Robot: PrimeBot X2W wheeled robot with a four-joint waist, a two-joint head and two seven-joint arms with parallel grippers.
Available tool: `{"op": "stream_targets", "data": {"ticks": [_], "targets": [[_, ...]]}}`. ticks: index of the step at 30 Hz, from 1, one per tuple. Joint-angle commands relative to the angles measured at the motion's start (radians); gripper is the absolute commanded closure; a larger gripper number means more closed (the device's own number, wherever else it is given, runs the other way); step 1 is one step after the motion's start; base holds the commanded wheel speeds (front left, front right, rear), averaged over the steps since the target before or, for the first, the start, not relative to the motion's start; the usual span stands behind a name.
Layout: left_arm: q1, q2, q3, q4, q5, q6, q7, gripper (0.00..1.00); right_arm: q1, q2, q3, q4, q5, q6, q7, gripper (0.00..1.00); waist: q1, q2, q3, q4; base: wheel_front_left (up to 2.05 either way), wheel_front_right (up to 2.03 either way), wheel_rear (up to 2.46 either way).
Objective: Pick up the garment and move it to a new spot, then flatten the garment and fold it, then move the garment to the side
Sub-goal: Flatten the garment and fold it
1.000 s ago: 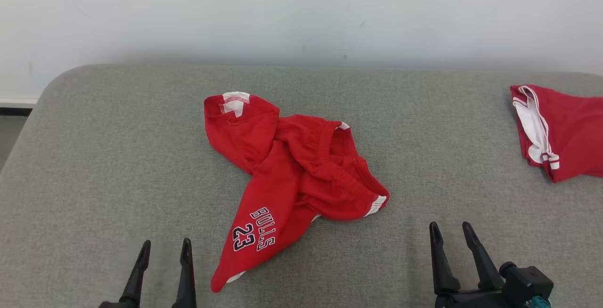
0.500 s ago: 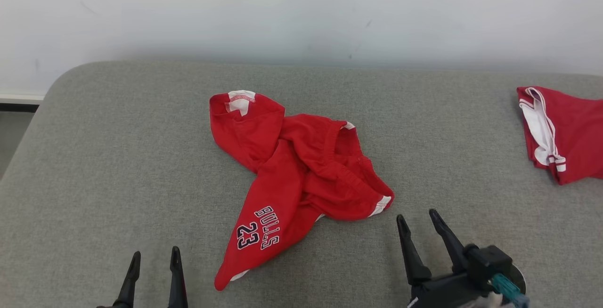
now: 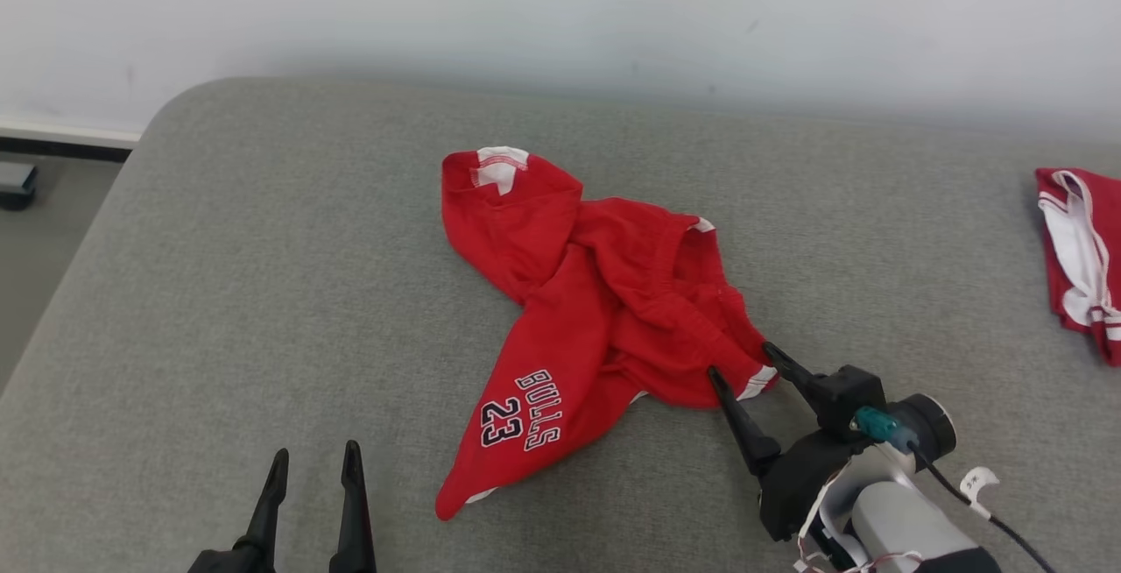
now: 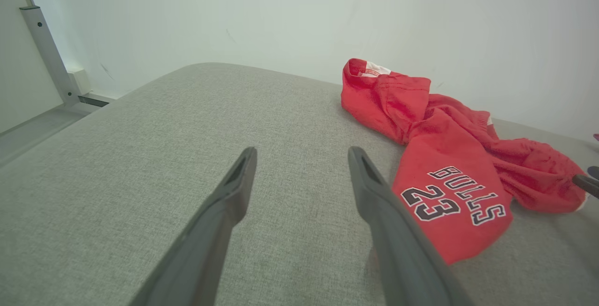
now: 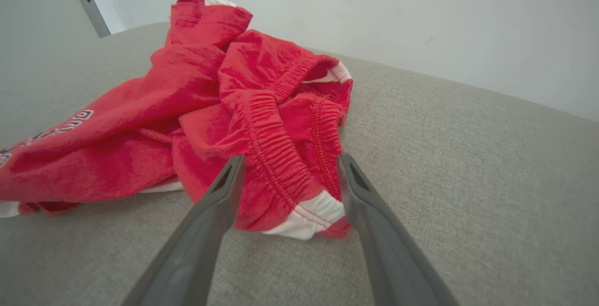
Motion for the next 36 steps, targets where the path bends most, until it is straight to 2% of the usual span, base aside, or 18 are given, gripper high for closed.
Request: {"op": "stream_targets", "data": {"ticks": [1, 5, 6, 7, 8, 14, 19, 23, 29, 36], "targets": [[-0.005, -0.001, -0.002, 0.002, -0.017, 0.004, -0.003, 0.00, -0.029, -0.016, 0.028, 0.031, 0.021, -0.002, 0.011, 0.00, -0.0001, 0.0000, 0.013, 0.024, 0.00, 0.00, 0.00], [-0.005, -0.001, -0.018, 0.005, -0.021, 0.012, -0.003, 0.00, -0.088, -0.042, 0.110, 0.115, 0.074, -0.002, 0.041, 0.00, -0.0001, 0.0000, 0.019, 0.040, 0.00, 0.00, 0.00], [-0.004, -0.002, -0.021, 0.006, -0.025, 0.012, -0.003, 0.00, -0.101, -0.048, 0.127, 0.130, 0.089, -0.002, 0.046, 0.58, -0.0001, 0.0000, 0.020, 0.041, 0.00, 0.00, 0.00], [-0.004, -0.002, -0.024, 0.007, -0.026, 0.014, -0.003, 0.00, -0.114, -0.055, 0.144, 0.143, 0.103, -0.002, 0.049, 0.91, -0.0001, 0.0000, 0.020, 0.043, 0.00, 0.00, 0.00], [-0.003, -0.002, -0.026, 0.007, -0.029, 0.017, -0.003, 0.00, -0.121, -0.060, 0.159, 0.153, 0.122, -0.002, 0.047, 1.00, -0.0001, 0.0000, 0.019, 0.043, 0.00, 0.00, 0.00], [0.017, -0.002, -0.038, 0.012, -0.041, 0.019, -0.003, 0.00, -0.119, -0.081, 0.220, 0.164, 0.207, -0.002, 0.021, 1.00, -0.0001, 0.0000, 0.002, 0.019, 0.00, 0.00, 0.00], [0.031, -0.002, -0.042, 0.021, -0.041, 0.014, -0.003, 0.00, -0.080, -0.110, 0.237, 0.113, 0.257, -0.002, -0.012, 1.00, -0.0001, 0.0000, -0.018, -0.034, 0.00, 0.00, 0.00], [0.031, -0.001, -0.046, 0.029, -0.035, 0.010, -0.003, 0.00, -0.008, -0.142, 0.199, 0.032, 0.305, -0.002, -0.018, 1.00, -0.0001, 0.0000, -0.023, -0.072, 0.00, 0.00, 0.00], [0.020, -0.001, -0.043, 0.036, -0.033, 0.008, -0.003, 0.00, 0.159, -0.205, 0.108, -0.119, 0.298, -0.002, -0.018, 1.00, -0.0001, 0.0000, -0.013, -0.122, 0.00, 0.00, 0.00], [0.013, -0.001, -0.036, 0.043, -0.034, 0.007, -0.003, 0.00, 0.384, -0.224, -0.008, -0.297, 0.349, -0.002, 0.010, 1.00, -0.0001, 0.0000, -0.005, -0.152, 0.00, 0.00, 0.00]]}}
